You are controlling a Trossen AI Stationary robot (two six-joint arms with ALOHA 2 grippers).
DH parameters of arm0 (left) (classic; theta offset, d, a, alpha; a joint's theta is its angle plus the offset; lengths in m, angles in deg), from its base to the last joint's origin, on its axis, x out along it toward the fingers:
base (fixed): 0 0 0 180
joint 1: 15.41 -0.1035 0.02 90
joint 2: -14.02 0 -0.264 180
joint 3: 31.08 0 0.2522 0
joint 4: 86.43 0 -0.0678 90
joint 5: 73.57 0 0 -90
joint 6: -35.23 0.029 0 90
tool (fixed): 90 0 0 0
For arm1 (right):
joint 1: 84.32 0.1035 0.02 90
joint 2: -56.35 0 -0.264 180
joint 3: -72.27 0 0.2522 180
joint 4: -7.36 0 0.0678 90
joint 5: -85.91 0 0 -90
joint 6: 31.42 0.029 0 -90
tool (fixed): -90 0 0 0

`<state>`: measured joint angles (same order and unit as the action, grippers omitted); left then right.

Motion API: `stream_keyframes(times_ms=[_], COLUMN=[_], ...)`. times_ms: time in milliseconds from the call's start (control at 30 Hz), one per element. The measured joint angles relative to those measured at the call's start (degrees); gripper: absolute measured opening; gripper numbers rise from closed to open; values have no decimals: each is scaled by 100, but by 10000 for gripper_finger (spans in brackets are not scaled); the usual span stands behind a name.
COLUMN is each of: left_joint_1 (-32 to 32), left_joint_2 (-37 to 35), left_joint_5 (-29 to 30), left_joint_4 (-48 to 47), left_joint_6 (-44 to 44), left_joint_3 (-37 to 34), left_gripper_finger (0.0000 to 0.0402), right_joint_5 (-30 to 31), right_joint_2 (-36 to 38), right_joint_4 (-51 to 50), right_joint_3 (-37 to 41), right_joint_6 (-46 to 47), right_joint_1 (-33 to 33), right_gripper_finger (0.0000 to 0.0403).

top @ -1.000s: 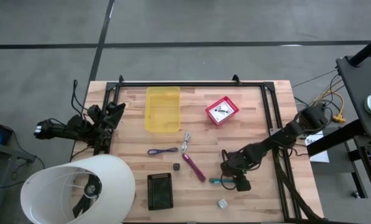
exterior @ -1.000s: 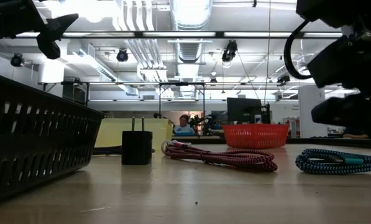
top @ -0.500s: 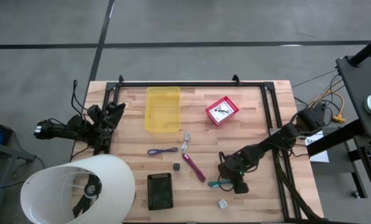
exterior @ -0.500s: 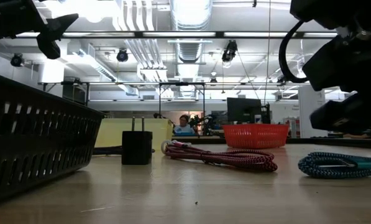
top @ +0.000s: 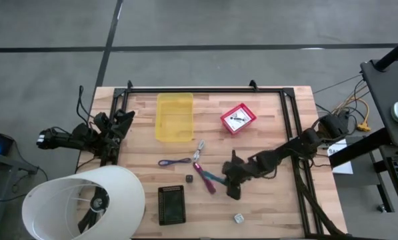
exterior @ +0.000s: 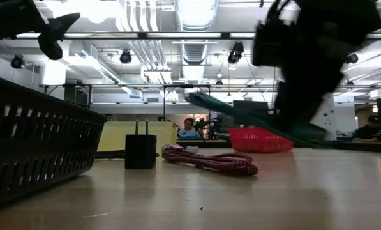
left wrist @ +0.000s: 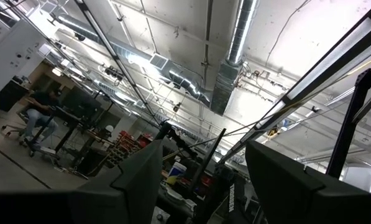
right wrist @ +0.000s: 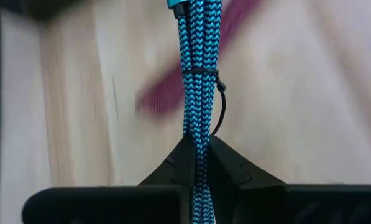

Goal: Pick and place items into bin
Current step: Put the light blue charger cable into the yellow bin

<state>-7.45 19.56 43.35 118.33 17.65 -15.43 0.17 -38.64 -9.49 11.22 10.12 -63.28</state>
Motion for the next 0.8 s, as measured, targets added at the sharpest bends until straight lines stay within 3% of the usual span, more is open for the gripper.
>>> stream_keyframes(times_ms=[267, 400, 600, 800], left_joint_1=[-2, 0, -2, -11], left_joint_2=[34, 190, 867, 1809], left_joint_5=[-2, 0, 48, 55], left_joint_4=[2, 1, -51, -48], left_joint_6=[1, 42, 157, 200], left_joint_3=[0, 0, 160, 536], left_gripper_finger=[215, 215, 215, 215], right_joint_5=[1144, 1358, 943, 150], right_joint_2=[1, 1, 4, 4], right_joint_4=[1866, 2827, 3953, 4087], right_joint_3=[8, 51, 47, -110], right_joint_6=[-534, -980, -1202, -1225], right_joint_1=[-558, -989, -1691, -2167], right_gripper_finger=[14, 13, 13, 13])
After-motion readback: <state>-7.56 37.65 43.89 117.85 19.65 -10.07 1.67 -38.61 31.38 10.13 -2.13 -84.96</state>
